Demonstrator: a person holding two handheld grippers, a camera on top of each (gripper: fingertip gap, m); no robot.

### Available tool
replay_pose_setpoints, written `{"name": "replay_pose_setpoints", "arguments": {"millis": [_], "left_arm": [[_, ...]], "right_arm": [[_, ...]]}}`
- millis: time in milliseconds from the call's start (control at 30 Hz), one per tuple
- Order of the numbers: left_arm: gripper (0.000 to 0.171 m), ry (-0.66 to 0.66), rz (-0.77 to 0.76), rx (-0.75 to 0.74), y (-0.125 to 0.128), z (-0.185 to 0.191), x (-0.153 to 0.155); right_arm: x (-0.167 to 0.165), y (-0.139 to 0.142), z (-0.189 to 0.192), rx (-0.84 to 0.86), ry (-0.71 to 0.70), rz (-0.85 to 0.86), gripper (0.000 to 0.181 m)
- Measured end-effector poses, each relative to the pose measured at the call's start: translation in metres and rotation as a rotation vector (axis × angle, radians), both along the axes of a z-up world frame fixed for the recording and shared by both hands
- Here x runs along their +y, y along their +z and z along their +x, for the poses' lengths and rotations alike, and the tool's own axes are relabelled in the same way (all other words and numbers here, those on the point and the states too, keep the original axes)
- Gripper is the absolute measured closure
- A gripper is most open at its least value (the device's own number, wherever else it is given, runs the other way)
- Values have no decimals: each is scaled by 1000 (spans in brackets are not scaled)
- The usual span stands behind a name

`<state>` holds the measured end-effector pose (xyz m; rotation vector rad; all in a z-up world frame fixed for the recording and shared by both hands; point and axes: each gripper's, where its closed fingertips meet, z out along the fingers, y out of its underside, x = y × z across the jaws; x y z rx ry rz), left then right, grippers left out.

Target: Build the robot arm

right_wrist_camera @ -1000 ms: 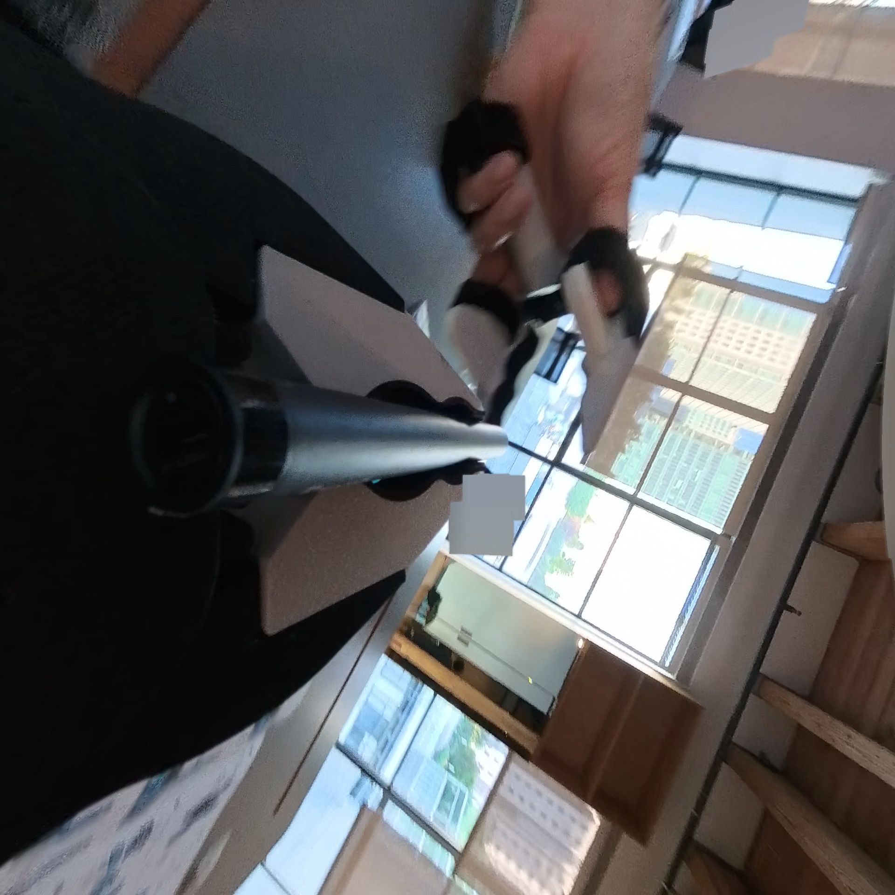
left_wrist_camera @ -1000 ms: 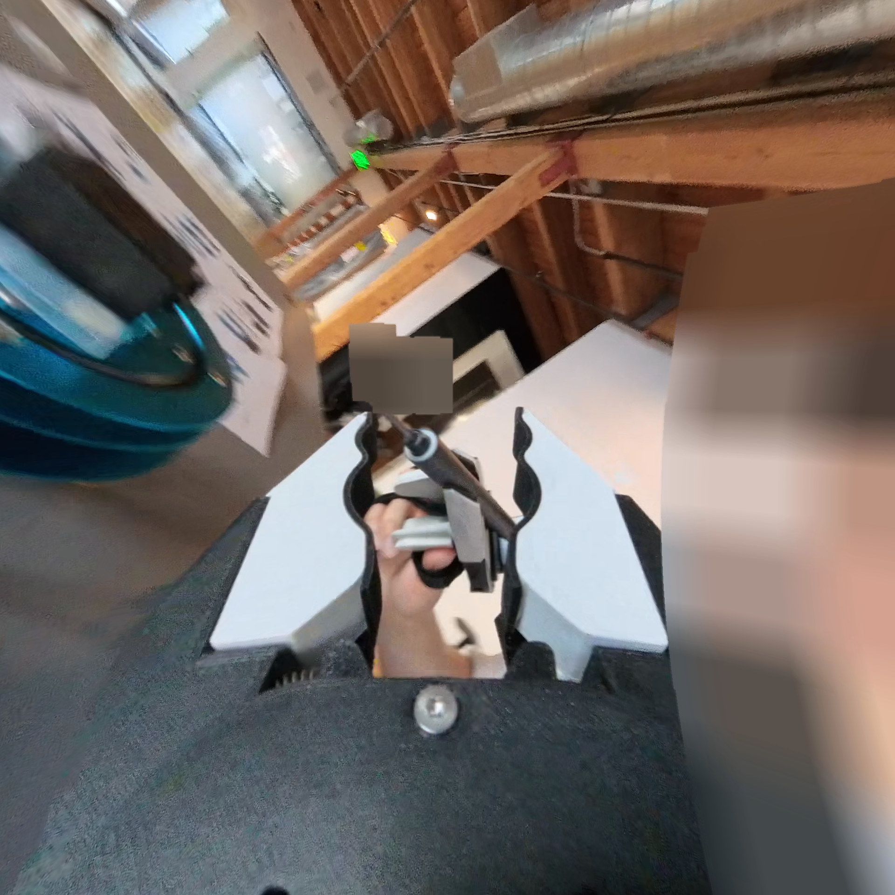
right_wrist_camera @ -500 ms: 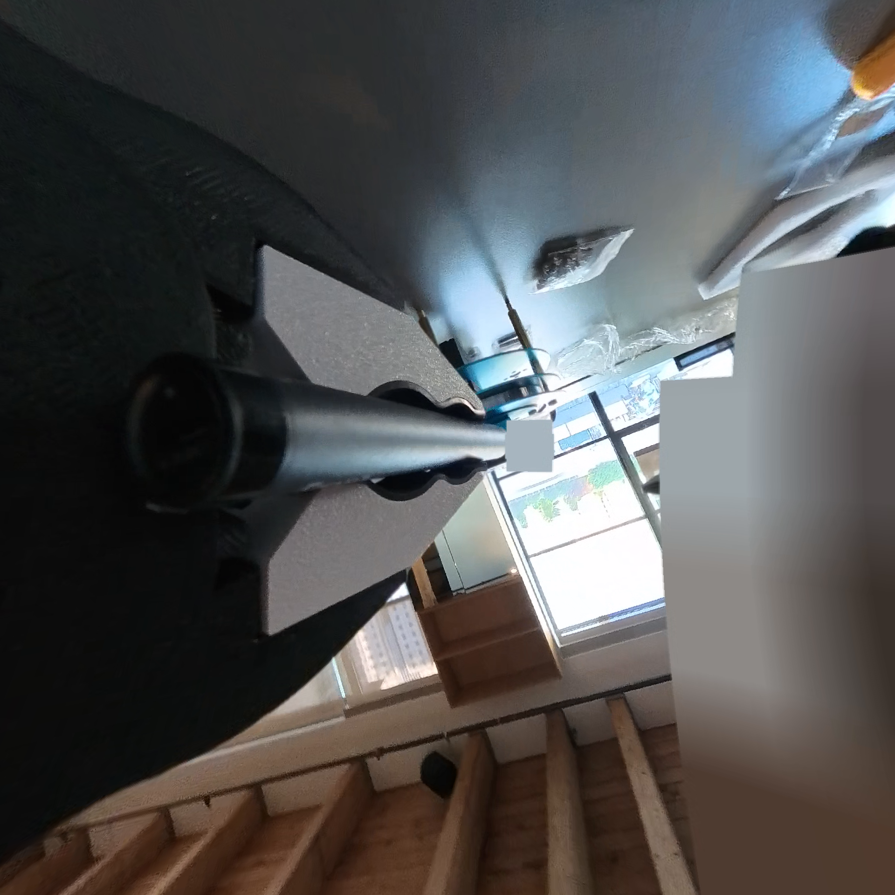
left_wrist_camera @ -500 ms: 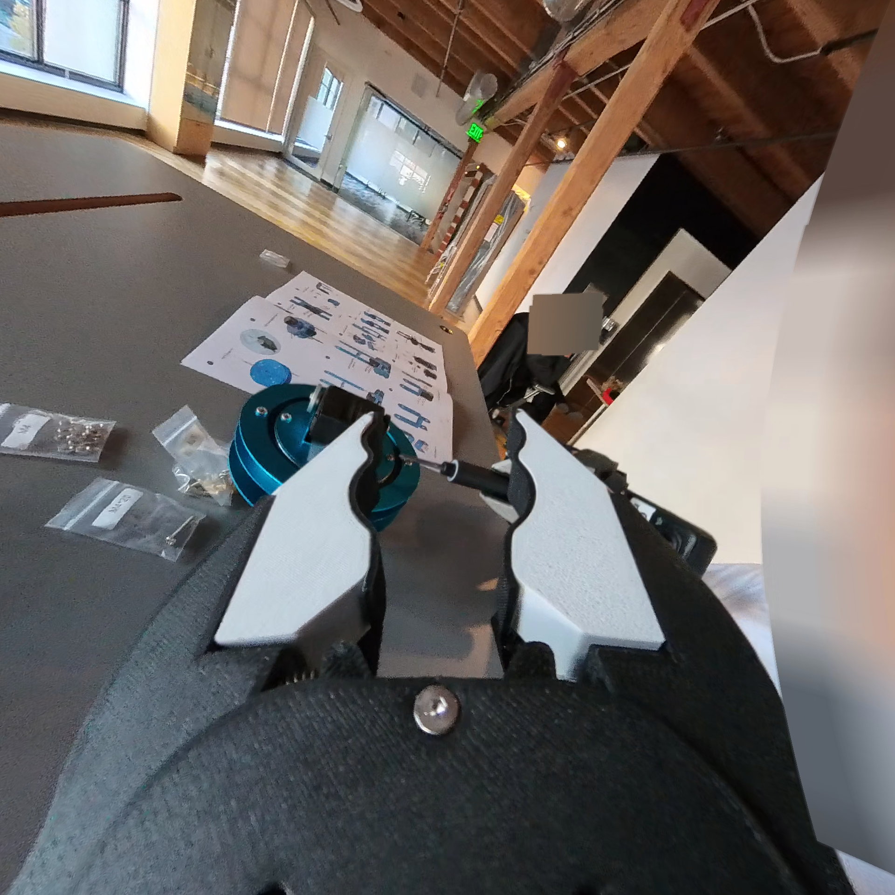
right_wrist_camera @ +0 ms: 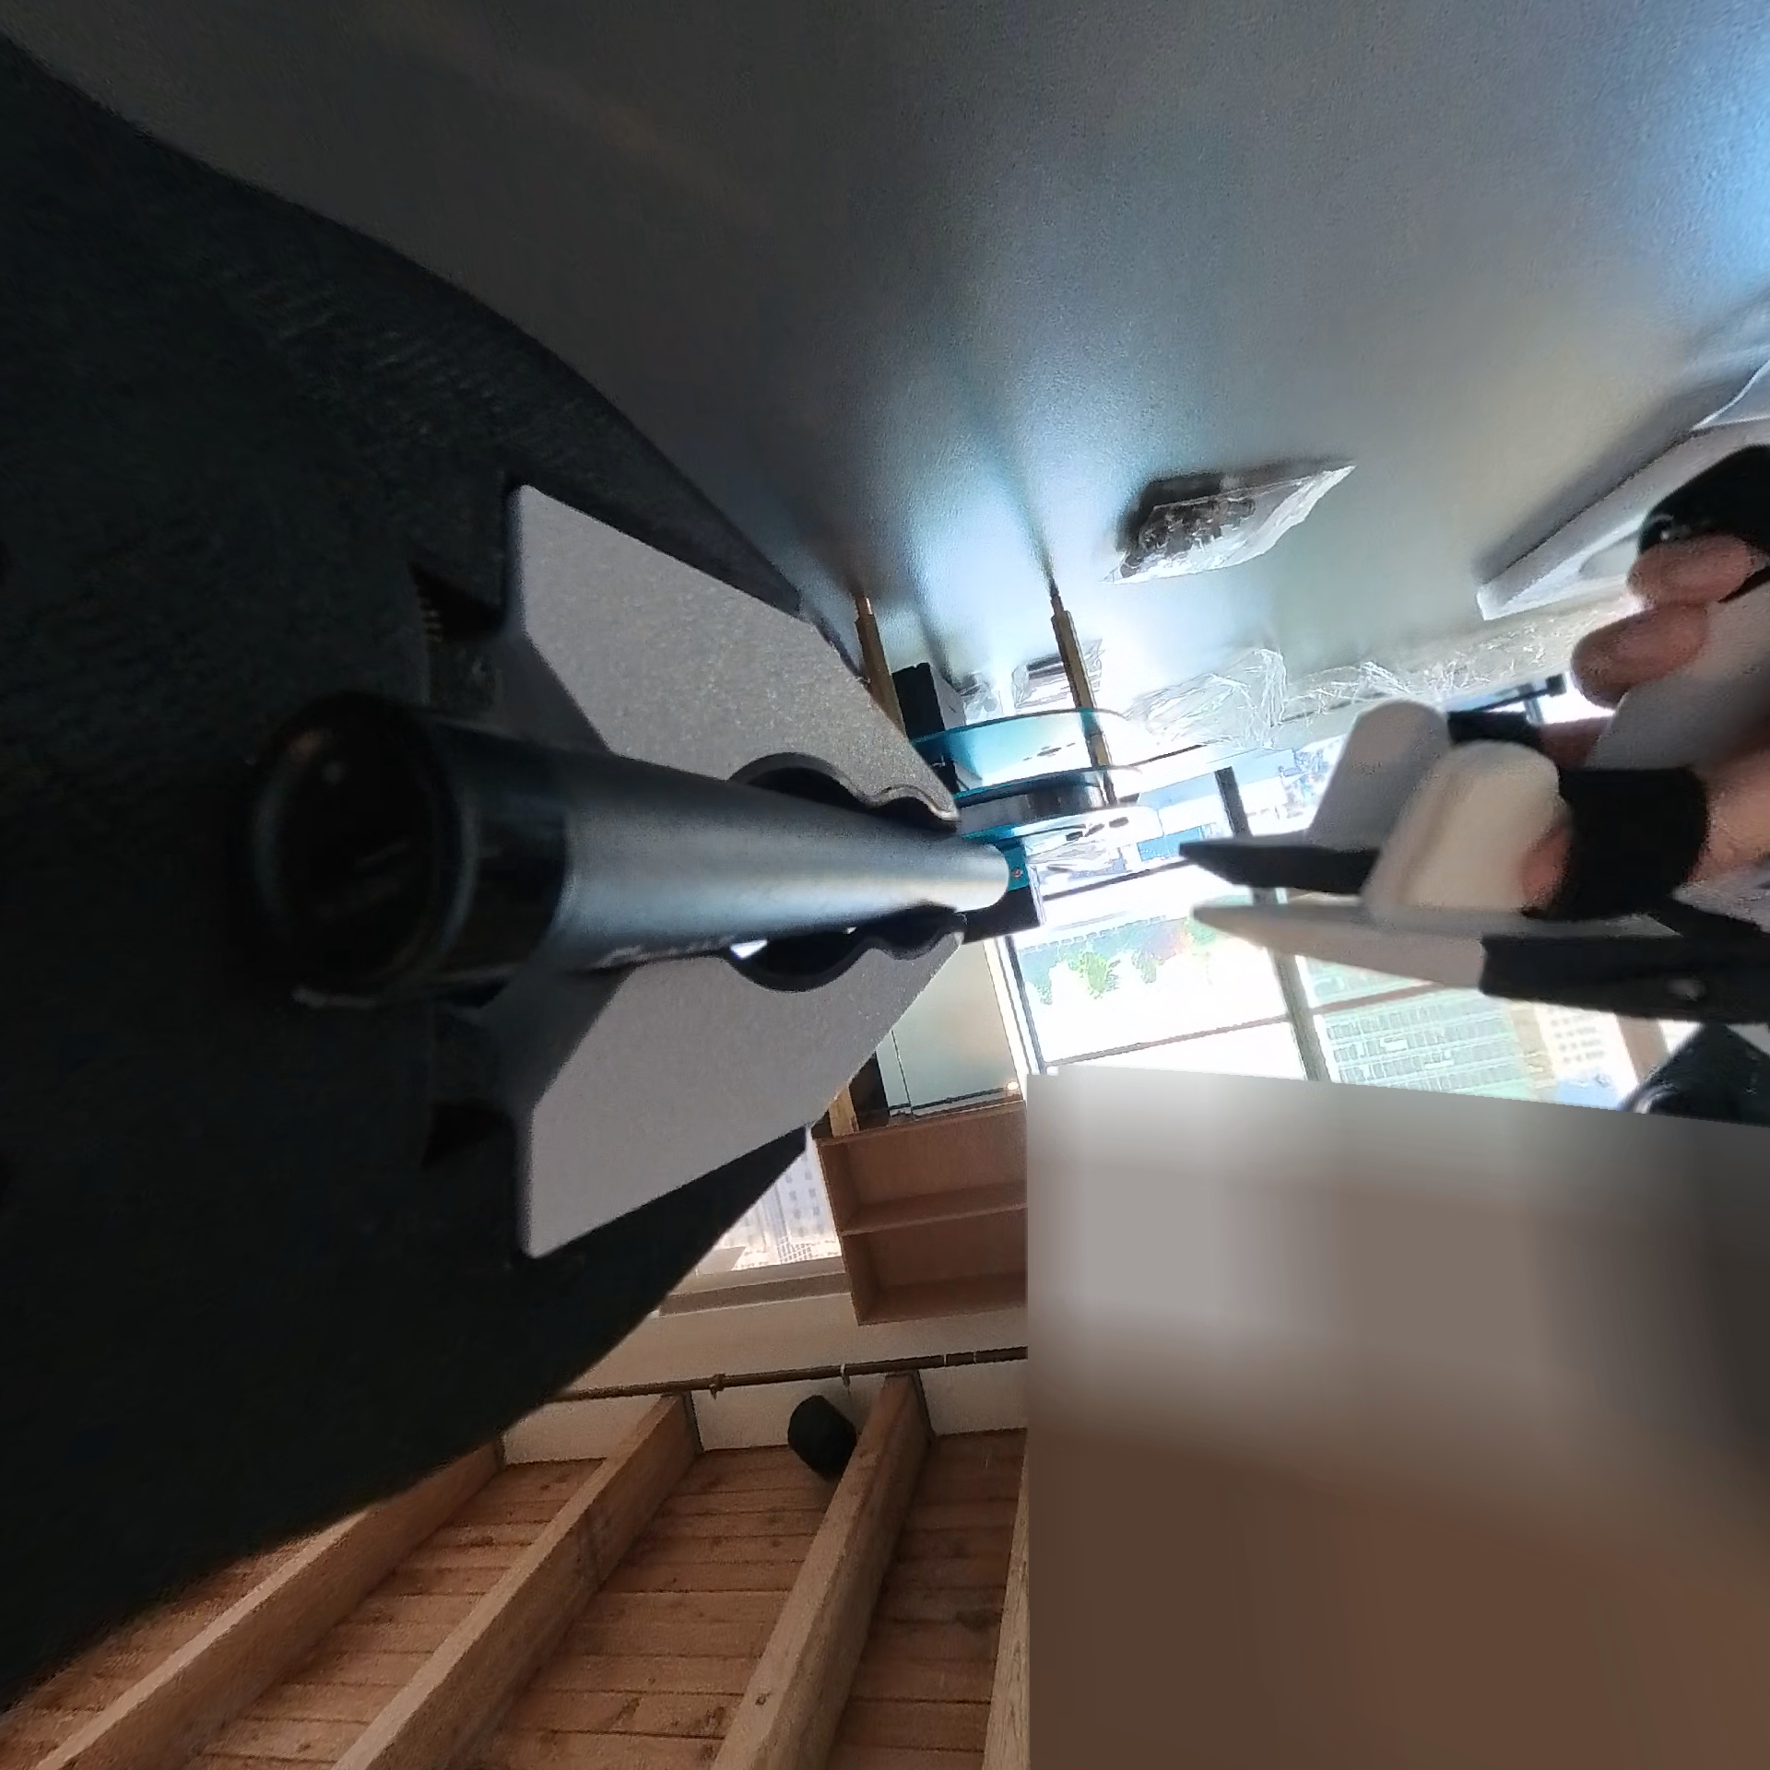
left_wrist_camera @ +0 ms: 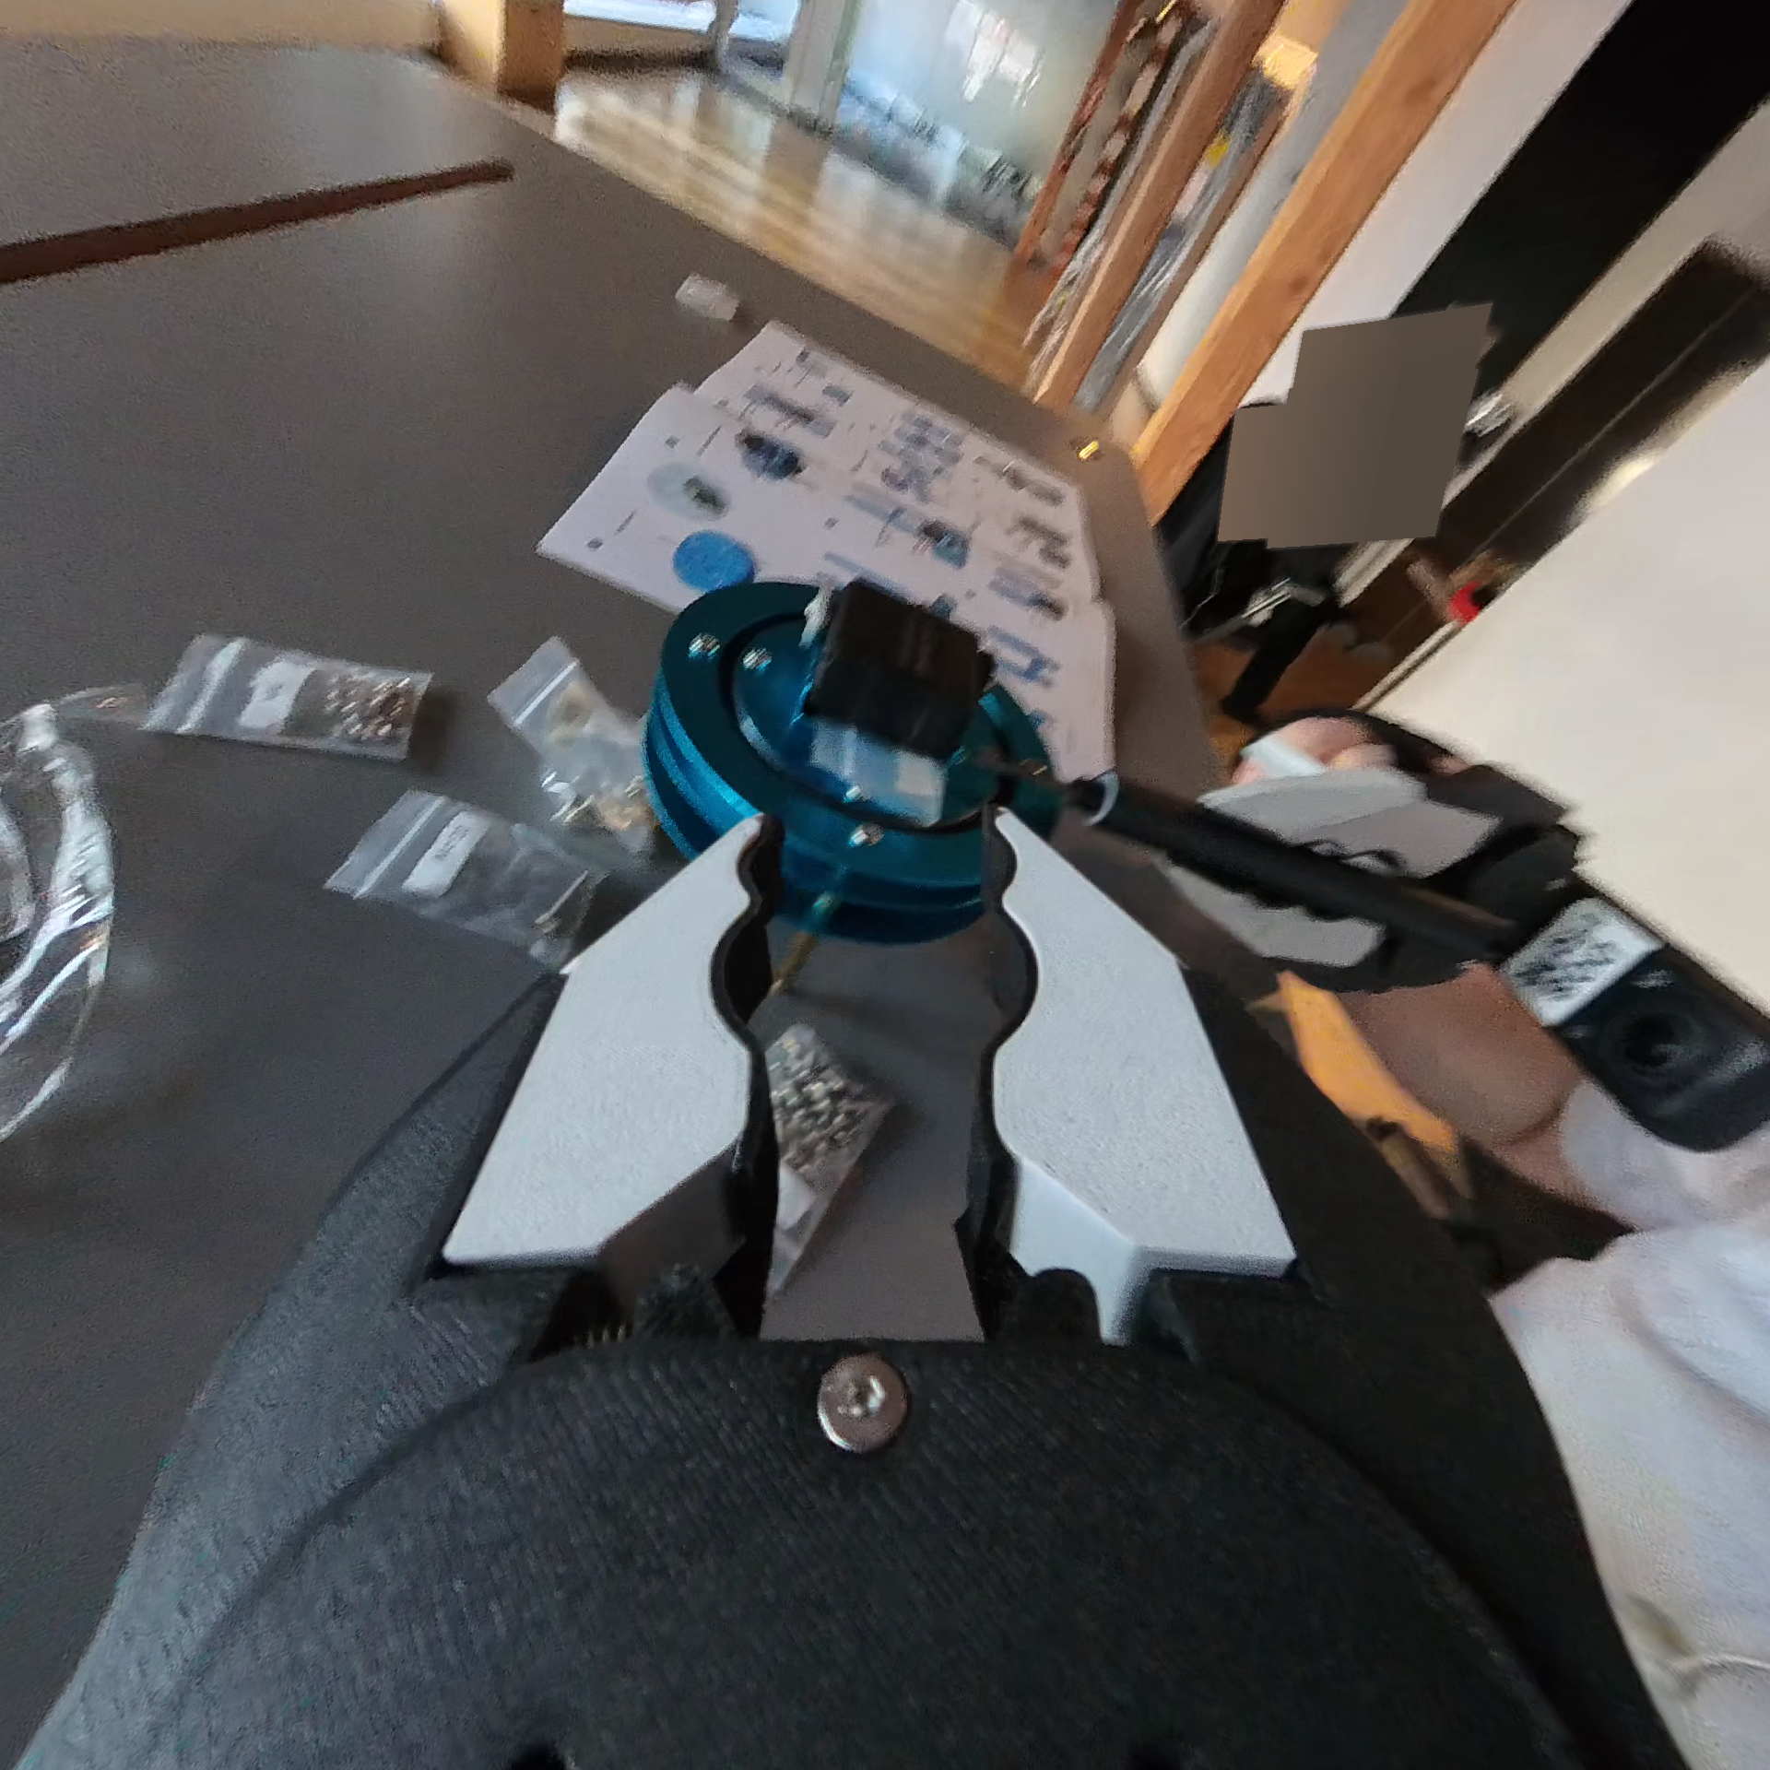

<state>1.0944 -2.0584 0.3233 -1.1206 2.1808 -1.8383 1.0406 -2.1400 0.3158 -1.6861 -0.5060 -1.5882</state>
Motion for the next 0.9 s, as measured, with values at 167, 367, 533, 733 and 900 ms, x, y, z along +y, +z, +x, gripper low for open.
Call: {"name": "replay_pose_setpoints", "arguments": {"millis": [167, 367, 533, 733, 900], "left_arm": [[124, -3, 74, -80, -4, 6, -7], [114, -15, 135, -137, -11, 13, -15], [116, -7, 135, -152, -14, 17, -13], [113, -10, 145, -164, -14, 16, -14], [106, -1, 200, -165, -22, 18, -12]], "right_arm": [[2, -2, -3, -31, 18, -1, 165], [2, -3, 0, -46, 12, -2, 165], [2, -3, 1, -48, 7, 2, 165], [4, -4, 0, -63, 13, -13, 165], [5, -5, 0, -55, 16, -13, 165]]}}
